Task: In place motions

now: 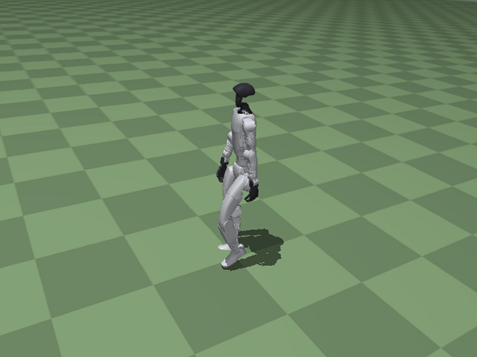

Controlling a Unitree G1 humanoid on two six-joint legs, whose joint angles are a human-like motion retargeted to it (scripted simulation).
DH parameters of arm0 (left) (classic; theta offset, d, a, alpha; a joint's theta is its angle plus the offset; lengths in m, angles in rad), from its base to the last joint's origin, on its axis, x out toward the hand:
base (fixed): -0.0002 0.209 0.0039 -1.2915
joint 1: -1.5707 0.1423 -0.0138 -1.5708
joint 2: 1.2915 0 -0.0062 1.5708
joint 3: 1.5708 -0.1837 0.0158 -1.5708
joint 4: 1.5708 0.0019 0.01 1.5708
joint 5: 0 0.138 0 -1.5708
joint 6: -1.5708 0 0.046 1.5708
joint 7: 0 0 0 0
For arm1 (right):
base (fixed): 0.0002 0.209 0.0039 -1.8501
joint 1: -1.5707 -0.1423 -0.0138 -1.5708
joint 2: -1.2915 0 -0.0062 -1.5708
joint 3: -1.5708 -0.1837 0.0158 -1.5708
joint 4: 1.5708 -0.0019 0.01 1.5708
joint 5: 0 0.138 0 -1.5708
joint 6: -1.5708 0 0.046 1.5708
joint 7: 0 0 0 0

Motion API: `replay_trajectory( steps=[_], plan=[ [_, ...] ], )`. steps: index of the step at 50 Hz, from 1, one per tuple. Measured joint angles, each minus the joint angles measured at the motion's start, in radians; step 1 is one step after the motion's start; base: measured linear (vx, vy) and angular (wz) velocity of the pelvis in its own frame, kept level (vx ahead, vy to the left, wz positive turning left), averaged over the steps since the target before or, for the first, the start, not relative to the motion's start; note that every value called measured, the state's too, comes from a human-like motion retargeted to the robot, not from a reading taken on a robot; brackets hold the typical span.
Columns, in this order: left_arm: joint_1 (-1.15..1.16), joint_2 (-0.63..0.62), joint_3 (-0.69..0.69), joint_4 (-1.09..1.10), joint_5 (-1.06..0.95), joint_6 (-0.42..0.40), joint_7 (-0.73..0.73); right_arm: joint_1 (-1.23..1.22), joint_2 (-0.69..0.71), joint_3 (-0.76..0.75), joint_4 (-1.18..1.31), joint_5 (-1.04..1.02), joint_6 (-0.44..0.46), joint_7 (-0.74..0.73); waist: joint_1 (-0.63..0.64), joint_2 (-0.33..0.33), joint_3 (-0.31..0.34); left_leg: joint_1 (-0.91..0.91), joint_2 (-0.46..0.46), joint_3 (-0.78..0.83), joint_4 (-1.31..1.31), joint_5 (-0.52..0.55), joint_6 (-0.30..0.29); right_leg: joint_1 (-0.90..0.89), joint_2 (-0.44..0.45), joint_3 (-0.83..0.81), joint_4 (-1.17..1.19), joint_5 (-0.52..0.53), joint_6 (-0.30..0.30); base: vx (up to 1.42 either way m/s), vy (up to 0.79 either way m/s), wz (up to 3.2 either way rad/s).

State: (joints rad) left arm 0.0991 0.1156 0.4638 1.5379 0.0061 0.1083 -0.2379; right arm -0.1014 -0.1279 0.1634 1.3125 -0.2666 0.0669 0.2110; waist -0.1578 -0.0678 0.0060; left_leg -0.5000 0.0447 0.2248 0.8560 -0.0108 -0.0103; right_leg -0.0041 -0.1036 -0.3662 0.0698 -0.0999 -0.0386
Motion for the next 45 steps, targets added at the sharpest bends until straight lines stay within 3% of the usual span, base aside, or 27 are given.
replay_trajectory(
  steps=[3, 5, 7, 8, 10, 13, 15, 17, 18, 20, 25, 32, 37, 40, 43, 45],
  plan=[
    [-0.016, -0.006, -0.007, 0.016, -0.005, -0.004, 0.034, 0.031, -0.015, -0.016, 0.037, -0.029, 0.001, -0.004, -0.001, 0.037, -0.003, 0.233, -0.041, 0.004, -0.342, 0.03, -0.005, 0.019, 0.028, 0.008, 0.022, -0.027, 0.01, 0.19, 0.07, -0.69],
    [-0.033, -0.005, -0.012, 0.041, 0.005, -0.004, 0.079, 0.06, -0.021, -0.035, 0.076, -0.047, 0.006, -0.006, 0.227, 0.04, 0.02, 0.422, -0.06, 0.284, -0.619, -0.08, 0.061, 0.004, 0.074, 0.251, 0.071, -0.033, 0.005, 0.25, 0.07, -4.02],
    [-0.049, 0.006, -0.044, 0.068, 0.043, 0.021, 0.113, 0.093, -0.027, -0.07, 0.105, -0.052, 0.017, -0.01, 0.174, 0.091, 0.0, 0.506, -0.054, 0.313, -0.752, -0.217, 0.086, 0.001, 0.122, 0.197, 0.104, -0.063, 0.01, 0.19, 0.14, 0.62],
    [-0.064, 0.011, -0.067, 0.09, 0.07, 0.032, 0.128, 0.108, -0.035, -0.096, 0.125, -0.057, 0.023, -0.011, 0.069, 0.115, -0.006, 0.526, -0.046, 0.242, -0.793, -0.21, 0.078, 0.007, 0.127, 0.105, 0.133, -0.089, 0.022, 0.15, 0.15, 4.39],
    [-0.097, 0.017, -0.109, 0.118, 0.083, 0.023, 0.128, 0.131, -0.042, -0.132, 0.156, -0.054, 0.043, -0.018, -0.151, 0.129, -0.018, 0.5, -0.034, 0.002, -0.791, -0.19, 0.035, -0.015, 0.09, -0.079, 0.215, -0.068, 0.062, 0.01, 0.13, 4.1],
    [-0.184, 0.027, -0.143, 0.102, 0.073, 0.026, 0.11, 0.127, -0.041, -0.183, 0.18, 0.003, 0.051, -0.028, -0.041, 0.138, 0.052, 0.47, 0.0, 0.1, -0.792, -0.156, 0.059, -0.171, 0.018, -0.012, 0.531, 0.161, 0.148, -0.28, 0.14, -0.68],
    [-0.203, 0.025, -0.169, 0.059, 0.064, 0.014, 0.098, 0.14, -0.052, -0.195, 0.182, 0.036, 0.039, -0.016, -0.029, 0.148, 0.069, 0.47, 0.007, 0.097, -0.805, -0.15, 0.065, -0.301, 0.009, 0.054, 0.739, 0.247, 0.162, -0.12, 0.12, -0.18],
    [-0.199, 0.031, -0.177, 0.003, 0.043, -0.003, 0.06, 0.163, -0.056, -0.167, 0.177, 0.013, 0.048, 0.005, -0.05, 0.172, 0.039, 0.423, 0.027, 0.099, -0.803, -0.142, 0.069, -0.528, 0.061, 0.195, 1.037, 0.193, 0.192, -0.01, 0.09, -0.35],
    [-0.207, 0.041, -0.161, -0.003, 0.038, -0.007, 0.041, 0.158, -0.055, -0.154, 0.179, -0.022, 0.058, 0.011, -0.085, 0.175, 0.03, 0.4, 0.02, 0.096, -0.8, -0.143, 0.075, -0.619, 0.014, 0.166, 1.167, 0.156, 0.158, -0.09, 0.08, -0.06],
    [-0.219, 0.048, -0.131, 0.005, 0.05, -0.01, 0.038, 0.16, -0.051, -0.152, 0.189, -0.068, 0.062, 0.002, -0.135, 0.196, 0.028, 0.368, 0.032, 0.081, -0.789, -0.141, 0.082, -0.765, 0.001, 0.158, 1.364, 0.1, 0.129, -0.12, 0.07, 0.3],
    [-0.245, 0.055, -0.148, 0.054, 0.029, -0.005, 0.075, 0.196, -0.056, -0.157, 0.195, -0.071, 0.042, 0.021, -0.164, 0.23, 0.041, 0.351, 0.068, 0.06, -0.776, -0.135, 0.085, -0.923, 0.017, 0.147, 1.55, 0.042, 0.147, 0.01, 0.02, 0.3],
    [-0.214, 0.041, -0.128, 0.038, 0.057, -0.005, 0.074, 0.2, -0.063, -0.157, 0.206, -0.044, 0.054, 0.006, -0.123, 0.186, 0.044, 0.421, 0.04, 0.116, -0.79, -0.137, 0.068, -0.686, 0.036, 0.18, 1.266, 0.052, 0.158, 0.08, 0.01, -0.26],
    [-0.167, 0.02, -0.111, 0.051, 0.059, -0.005, 0.063, 0.184, -0.063, -0.139, 0.181, -0.029, 0.047, -0.012, -0.066, 0.156, 0.03, 0.471, 0.02, 0.18, -0.802, -0.144, 0.051, -0.348, 0.127, 0.223, 0.763, 0.088, 0.149, 0.11, -0.04, -0.37],
    [-0.134, 0.015, -0.108, 0.062, 0.068, 0.001, 0.062, 0.168, -0.057, -0.122, 0.157, -0.023, 0.04, -0.023, -0.081, 0.132, 0.028, 0.495, -0.005, 0.162, -0.789, -0.158, 0.045, -0.131, 0.139, 0.184, 0.395, 0.131, 0.126, 0.12, -0.08, 0.4],
    [-0.081, 0.02, -0.099, 0.045, 0.082, 0.004, 0.047, 0.149, -0.045, -0.097, 0.132, -0.02, 0.035, -0.029, -0.067, 0.095, 0.019, 0.514, -0.017, 0.173, -0.732, -0.198, 0.03, 0.027, 0.106, 0.054, 0.165, -0.077, 0.055, 0.13, -0.11, -0.04],
    [-0.045, 0.023, -0.091, 0.019, 0.092, 0.007, 0.033, 0.132, -0.034, -0.084, 0.118, -0.015, 0.033, -0.022, -0.025, 0.068, 0.014, 0.479, -0.028, 0.177, -0.633, -0.159, 0.037, 0.054, 0.078, 0.066, 0.108, -0.084, 0.042, -0.03, -0.13, -0.26]
  ],
)
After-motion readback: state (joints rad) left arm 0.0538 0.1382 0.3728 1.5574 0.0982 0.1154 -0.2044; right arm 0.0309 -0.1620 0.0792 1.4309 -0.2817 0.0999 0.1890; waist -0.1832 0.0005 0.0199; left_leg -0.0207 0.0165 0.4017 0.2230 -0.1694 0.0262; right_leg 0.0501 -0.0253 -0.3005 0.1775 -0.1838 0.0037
